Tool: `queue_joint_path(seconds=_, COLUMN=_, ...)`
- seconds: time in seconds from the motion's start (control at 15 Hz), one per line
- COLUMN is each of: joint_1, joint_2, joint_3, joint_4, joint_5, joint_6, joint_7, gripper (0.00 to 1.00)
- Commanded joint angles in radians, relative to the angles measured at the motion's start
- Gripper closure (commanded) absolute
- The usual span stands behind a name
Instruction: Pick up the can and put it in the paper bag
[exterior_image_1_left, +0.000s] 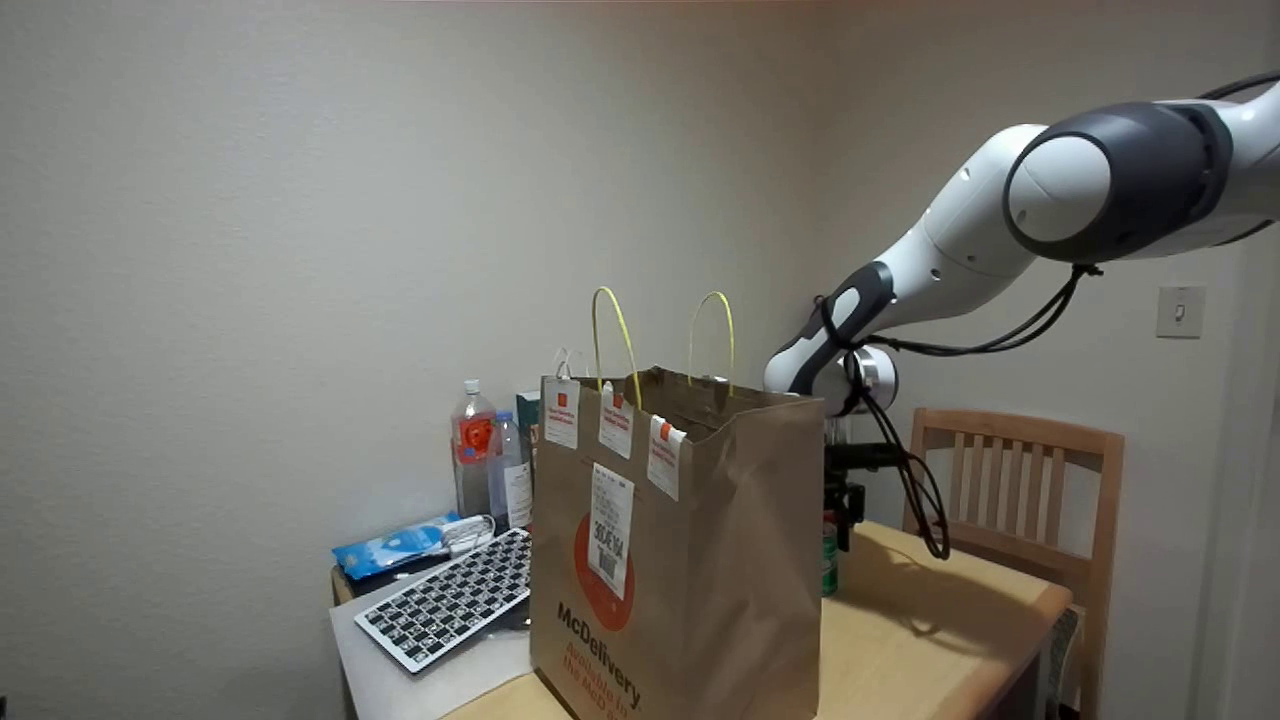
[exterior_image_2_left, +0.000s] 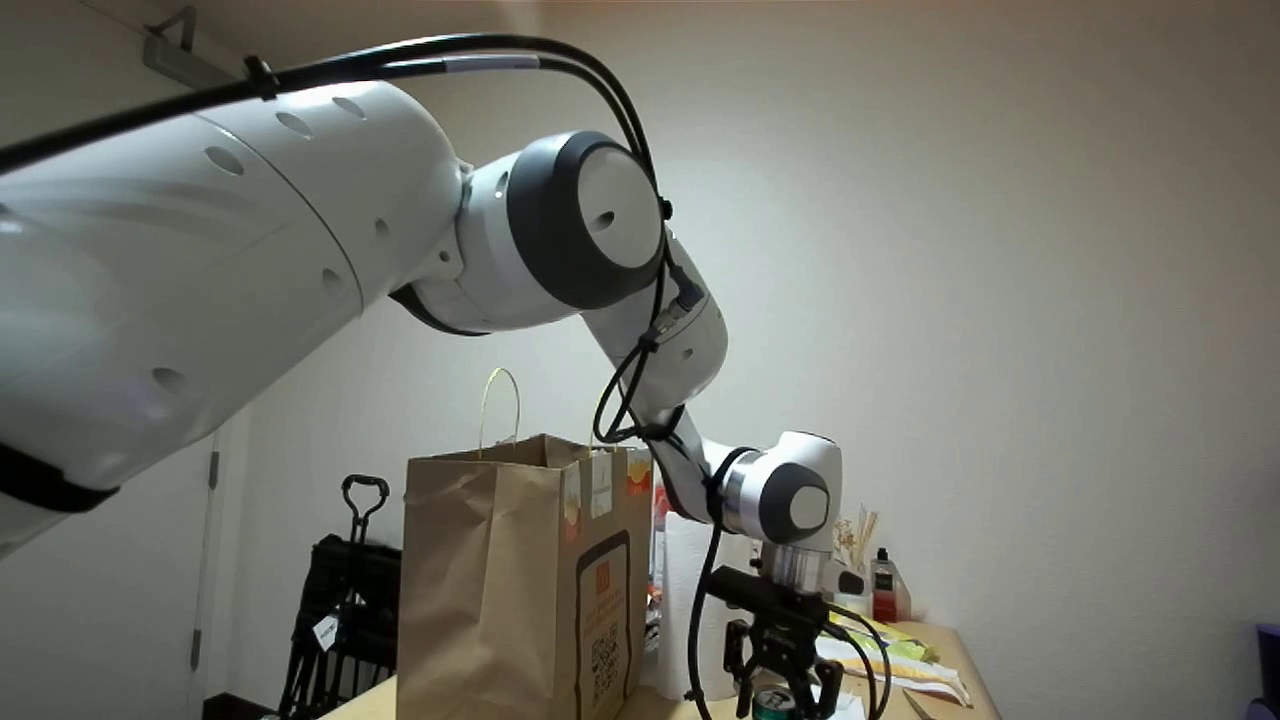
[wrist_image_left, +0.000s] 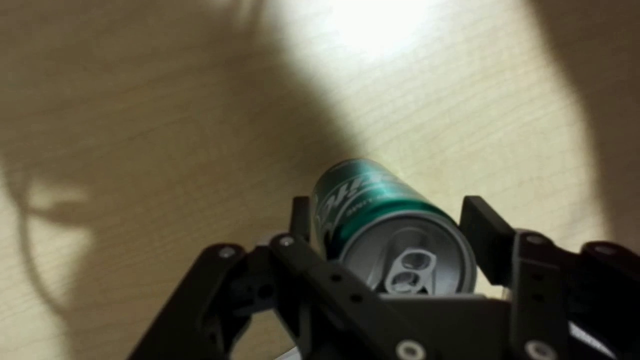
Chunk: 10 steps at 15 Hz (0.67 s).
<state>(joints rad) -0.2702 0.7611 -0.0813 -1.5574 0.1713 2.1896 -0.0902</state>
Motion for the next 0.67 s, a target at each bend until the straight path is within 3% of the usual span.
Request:
queue_joint_path(seconds=0.0, joint_1=-0.024, joint_2=0.007, joint_3=0.021, joint_4=0.014, joint_5=0.006, joint_6=0.012, joint_7=-0.066, gripper=0.53)
queue_joint_path(seconds=0.13, joint_1=-0.025, joint_2=0.007, joint_3=0.022, joint_4=0.015, joint_5=0.004, joint_6=0.012, joint_7=-0.083, gripper=0.65)
queue_joint_path(seconds=0.4, joint_1=-0.025, joint_2=0.003, joint_3=0.023, joint_4=0.012, joint_5=0.0, joint_6=0.012, joint_7=-0.107, gripper=0.73)
queue_joint_path(seconds=0.6, joint_1=-0.022, joint_2=-0.013, joint_3=0.022, joint_4=-0.003, joint_5=-0.001, joint_6=0.011, joint_7=-0.109, gripper=0.73)
